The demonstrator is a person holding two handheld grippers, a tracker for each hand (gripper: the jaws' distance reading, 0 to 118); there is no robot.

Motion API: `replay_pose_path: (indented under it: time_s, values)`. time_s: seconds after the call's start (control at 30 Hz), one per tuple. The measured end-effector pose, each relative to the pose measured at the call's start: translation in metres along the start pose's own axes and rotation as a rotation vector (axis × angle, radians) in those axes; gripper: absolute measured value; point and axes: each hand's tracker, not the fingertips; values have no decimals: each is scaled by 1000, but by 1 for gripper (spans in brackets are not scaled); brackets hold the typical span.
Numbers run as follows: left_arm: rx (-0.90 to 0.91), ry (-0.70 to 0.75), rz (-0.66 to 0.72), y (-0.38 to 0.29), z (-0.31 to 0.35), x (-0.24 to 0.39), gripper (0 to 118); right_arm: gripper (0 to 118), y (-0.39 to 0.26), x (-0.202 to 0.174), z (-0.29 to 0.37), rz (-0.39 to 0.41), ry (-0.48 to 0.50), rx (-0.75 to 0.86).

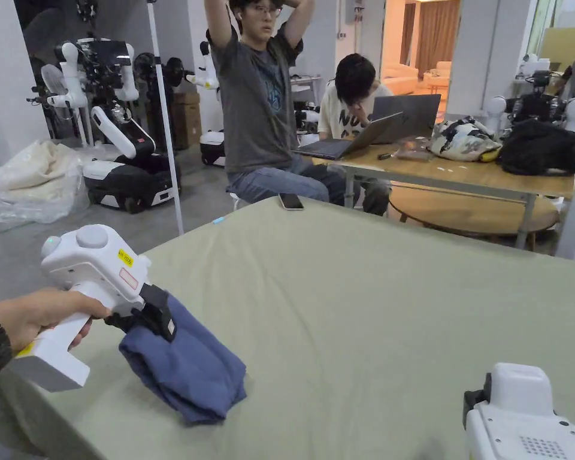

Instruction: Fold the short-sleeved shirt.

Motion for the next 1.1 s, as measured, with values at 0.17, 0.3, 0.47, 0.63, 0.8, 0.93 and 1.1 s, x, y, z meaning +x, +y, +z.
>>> replay_pose_path:
  time_s: [0.17,0.3,0.47,0.63,0.8,0.93,1.1]
  values:
    - [-24,191,-80,11,-11,-26,26,0,-5,-13,-6,10,28,-33]
    - [-35,230,-45,3,-28,-37,32,0,-8,-14,-7,13,40,-50]
    - [-22,373,-119,-6,-28,-33,56,0,-5,-7,-5,21,34,-49]
    - [201,451,-171,-6,7,-22,64,0,-5,1,-4,4,30,-45]
    - [275,285,-258,-25,6,14,64,0,-9,10,2,8,25,-45]
    - [283,134,-295,-59,-33,63,64,0,-12,29,11,-7,2,-41]
    - [448,37,-355,-117,-79,145,64,0,-14,68,22,-30,-65,-37]
